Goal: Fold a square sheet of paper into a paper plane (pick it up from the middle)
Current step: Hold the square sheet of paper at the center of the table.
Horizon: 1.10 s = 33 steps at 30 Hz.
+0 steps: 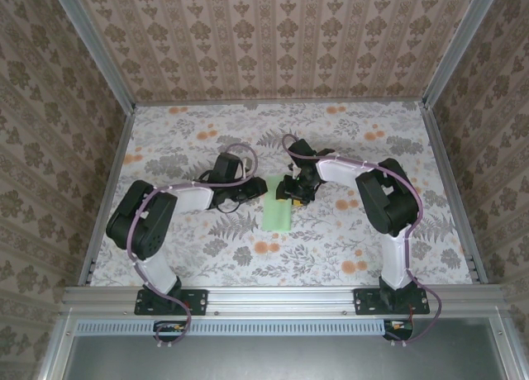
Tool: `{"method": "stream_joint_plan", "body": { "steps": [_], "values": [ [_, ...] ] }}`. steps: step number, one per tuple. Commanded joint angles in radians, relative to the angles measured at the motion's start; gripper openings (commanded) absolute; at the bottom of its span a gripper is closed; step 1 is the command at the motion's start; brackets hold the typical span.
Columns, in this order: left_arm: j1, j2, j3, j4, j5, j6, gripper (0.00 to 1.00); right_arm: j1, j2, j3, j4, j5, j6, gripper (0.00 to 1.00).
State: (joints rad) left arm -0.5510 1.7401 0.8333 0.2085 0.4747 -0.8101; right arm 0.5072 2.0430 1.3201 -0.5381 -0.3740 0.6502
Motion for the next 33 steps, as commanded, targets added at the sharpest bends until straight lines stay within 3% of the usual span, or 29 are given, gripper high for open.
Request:
{"method": "stream_joint_plan", "body": {
  "steps": [1, 18, 33],
  "values": [
    [-0.007, 0.036, 0.037, -0.043, 0.024, 0.036, 0.25, 0.016, 0.270, -0.105, -0.034, 0.209, -0.029, 0.51],
    [-0.029, 0.133, 0.114, -0.086, 0.059, 0.054, 0.11, 0.028, 0.307, -0.090, -0.050, 0.219, -0.043, 0.51],
    [-0.036, 0.176, 0.147, -0.222, 0.000, 0.087, 0.00, 0.033, 0.311, -0.091, -0.054, 0.221, -0.043, 0.51]
  ]
}}
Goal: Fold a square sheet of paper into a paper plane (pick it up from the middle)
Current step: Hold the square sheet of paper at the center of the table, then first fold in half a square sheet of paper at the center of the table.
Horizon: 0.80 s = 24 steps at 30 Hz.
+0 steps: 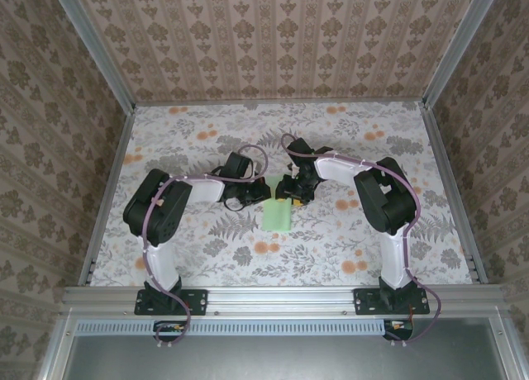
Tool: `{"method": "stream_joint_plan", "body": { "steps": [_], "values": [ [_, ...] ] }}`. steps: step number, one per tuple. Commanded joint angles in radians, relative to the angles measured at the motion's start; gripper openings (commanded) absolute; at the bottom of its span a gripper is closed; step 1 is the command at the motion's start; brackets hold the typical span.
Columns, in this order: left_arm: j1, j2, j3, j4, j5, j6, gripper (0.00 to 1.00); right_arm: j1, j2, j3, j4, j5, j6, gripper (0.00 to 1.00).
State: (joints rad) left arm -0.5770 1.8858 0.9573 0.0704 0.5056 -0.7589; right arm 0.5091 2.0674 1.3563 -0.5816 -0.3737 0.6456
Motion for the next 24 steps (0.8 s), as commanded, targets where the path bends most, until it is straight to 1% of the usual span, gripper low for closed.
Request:
{"method": "stream_joint_plan", "body": {
  "steps": [1, 4, 8, 14, 15, 17, 19, 21, 22, 24],
  "values": [
    [-0.012, 0.031, 0.025, -0.097, -0.035, 0.039, 0.00, 0.030, 0.281, -0.128, -0.012, 0.219, -0.038, 0.51],
    [-0.015, 0.040, 0.027, -0.124, -0.046, 0.043, 0.00, 0.029, 0.239, -0.125, -0.009, 0.198, -0.037, 0.52],
    [-0.015, 0.048, 0.023, -0.148, -0.061, 0.048, 0.00, 0.018, 0.125, -0.108, -0.038, 0.150, -0.047, 0.54],
    [-0.015, 0.072, 0.021, -0.165, -0.065, 0.055, 0.00, -0.030, -0.143, -0.139, -0.004, 0.073, -0.036, 0.68],
    [-0.015, 0.077, 0.020, -0.168, -0.069, 0.055, 0.00, -0.036, -0.184, -0.145, 0.004, 0.065, -0.032, 0.70],
    [-0.012, 0.084, 0.021, -0.176, -0.074, 0.055, 0.00, -0.048, -0.251, -0.162, 0.023, 0.054, -0.018, 0.70],
    [-0.011, 0.093, 0.019, -0.175, -0.069, 0.053, 0.00, -0.052, -0.305, -0.186, 0.039, 0.055, -0.008, 0.69],
    [-0.011, 0.095, 0.014, -0.166, -0.064, 0.049, 0.00, -0.049, -0.332, -0.204, 0.096, 0.040, 0.003, 0.67],
    [-0.011, 0.095, 0.010, -0.163, -0.063, 0.047, 0.00, -0.045, -0.338, -0.209, 0.112, 0.031, 0.010, 0.64],
    [-0.009, 0.095, 0.005, -0.168, -0.065, 0.049, 0.00, -0.029, -0.338, -0.210, 0.154, 0.016, 0.036, 0.52]
  ]
}}
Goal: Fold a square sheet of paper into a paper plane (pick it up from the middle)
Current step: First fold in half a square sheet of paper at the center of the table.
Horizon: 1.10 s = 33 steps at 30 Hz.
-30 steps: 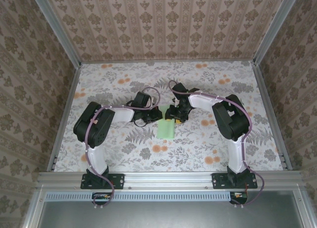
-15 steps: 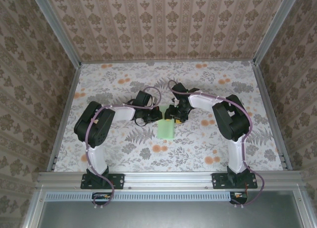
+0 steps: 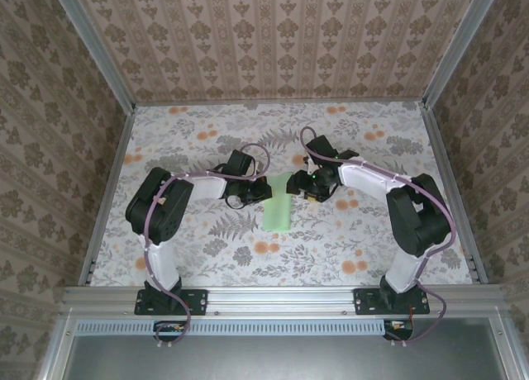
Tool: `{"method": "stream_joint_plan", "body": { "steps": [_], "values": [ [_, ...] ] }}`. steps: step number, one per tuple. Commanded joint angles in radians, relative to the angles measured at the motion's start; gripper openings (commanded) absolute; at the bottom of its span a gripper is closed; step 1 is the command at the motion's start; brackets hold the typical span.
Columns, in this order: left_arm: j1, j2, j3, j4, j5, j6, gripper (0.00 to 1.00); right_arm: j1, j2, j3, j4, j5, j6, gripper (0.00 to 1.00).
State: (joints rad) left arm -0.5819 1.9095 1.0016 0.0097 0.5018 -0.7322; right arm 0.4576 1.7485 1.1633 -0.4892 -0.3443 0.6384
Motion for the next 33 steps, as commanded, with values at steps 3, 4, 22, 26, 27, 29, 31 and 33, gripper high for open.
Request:
{"method": "stream_joint_plan", "body": {
  "steps": [3, 4, 22, 26, 27, 29, 31, 33],
  "values": [
    [0.000, 0.069, -0.041, -0.116, -0.052, 0.020, 0.00, 0.052, 0.016, 0.003, 0.102, -0.012, 0.090, 0.31],
    [0.002, 0.068, -0.041, -0.121, -0.052, 0.018, 0.00, 0.061, 0.027, 0.010, 0.111, -0.011, 0.098, 0.26],
    [0.014, 0.078, -0.039, -0.187, -0.072, -0.015, 0.00, 0.098, 0.235, 0.114, 0.100, 0.003, 0.100, 0.05],
    [0.015, 0.089, -0.038, -0.210, -0.084, -0.016, 0.00, 0.084, 0.234, 0.062, 0.114, 0.002, 0.085, 0.05],
    [0.018, 0.091, -0.039, -0.216, -0.085, -0.014, 0.00, 0.078, 0.231, 0.045, 0.119, -0.003, 0.079, 0.05],
    [0.023, 0.090, -0.048, -0.231, -0.090, -0.007, 0.00, 0.064, 0.220, 0.016, 0.123, -0.006, 0.071, 0.05],
    [0.032, 0.088, -0.062, -0.235, -0.095, -0.001, 0.00, 0.052, 0.198, -0.022, 0.136, -0.001, 0.065, 0.05],
    [0.043, 0.091, -0.075, -0.238, -0.090, 0.005, 0.00, 0.038, 0.178, -0.054, 0.146, -0.004, 0.047, 0.05]
  ]
}}
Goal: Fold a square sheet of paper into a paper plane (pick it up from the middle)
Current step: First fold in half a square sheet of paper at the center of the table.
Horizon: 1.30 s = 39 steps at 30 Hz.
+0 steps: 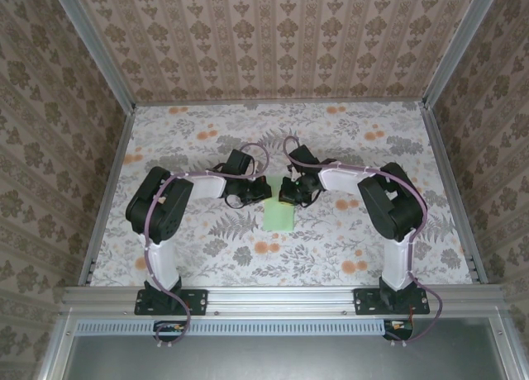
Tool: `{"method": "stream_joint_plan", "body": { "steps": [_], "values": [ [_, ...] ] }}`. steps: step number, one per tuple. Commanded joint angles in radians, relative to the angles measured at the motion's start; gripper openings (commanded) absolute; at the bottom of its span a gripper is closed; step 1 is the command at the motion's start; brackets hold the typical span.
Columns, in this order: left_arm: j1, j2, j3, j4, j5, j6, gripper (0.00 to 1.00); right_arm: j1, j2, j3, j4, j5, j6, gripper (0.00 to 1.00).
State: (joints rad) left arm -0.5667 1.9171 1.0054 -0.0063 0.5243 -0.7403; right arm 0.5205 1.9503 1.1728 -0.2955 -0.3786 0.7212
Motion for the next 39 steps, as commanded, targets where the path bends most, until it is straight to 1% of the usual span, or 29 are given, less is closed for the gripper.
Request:
{"method": "stream_joint_plan", "body": {
  "steps": [1, 6, 8, 13, 16, 20, 23, 26, 31, 35, 37, 39],
  "values": [
    [0.031, 0.084, -0.081, -0.222, -0.113, 0.016, 0.00, -0.032, -0.030, -0.075, -0.046, 0.031, -0.042, 0.05],
    [0.039, 0.084, -0.087, -0.232, -0.115, 0.029, 0.00, -0.086, -0.098, -0.148, -0.017, 0.027, -0.087, 0.04],
    [0.039, 0.084, -0.088, -0.225, -0.108, 0.028, 0.00, -0.099, -0.132, -0.149, -0.017, 0.017, -0.105, 0.03],
    [0.039, 0.085, -0.081, -0.218, -0.094, 0.035, 0.00, -0.062, -0.187, -0.092, 0.002, -0.010, -0.103, 0.02],
    [0.037, 0.081, -0.076, -0.220, -0.091, 0.035, 0.00, -0.036, -0.160, -0.056, 0.049, -0.029, -0.074, 0.02],
    [0.036, 0.085, -0.073, -0.225, -0.089, 0.037, 0.00, -0.011, -0.056, 0.007, 0.088, -0.082, -0.052, 0.02],
    [0.034, 0.088, -0.069, -0.228, -0.089, 0.035, 0.00, -0.008, 0.004, 0.033, 0.098, -0.098, -0.051, 0.02],
    [0.032, 0.090, -0.069, -0.232, -0.090, 0.035, 0.00, -0.014, 0.021, 0.021, 0.103, -0.093, -0.064, 0.02],
    [0.031, 0.096, -0.074, -0.235, -0.096, 0.030, 0.00, -0.063, 0.012, -0.065, 0.123, -0.088, -0.080, 0.02],
    [0.032, 0.094, -0.076, -0.251, -0.112, 0.033, 0.00, -0.143, -0.031, -0.175, 0.139, -0.066, -0.122, 0.01],
    [0.032, 0.097, -0.074, -0.255, -0.112, 0.037, 0.00, -0.184, -0.053, -0.198, 0.133, -0.068, -0.133, 0.01],
    [0.030, 0.098, -0.072, -0.251, -0.107, 0.038, 0.00, -0.196, -0.089, -0.192, 0.117, -0.061, -0.140, 0.01]
  ]
}}
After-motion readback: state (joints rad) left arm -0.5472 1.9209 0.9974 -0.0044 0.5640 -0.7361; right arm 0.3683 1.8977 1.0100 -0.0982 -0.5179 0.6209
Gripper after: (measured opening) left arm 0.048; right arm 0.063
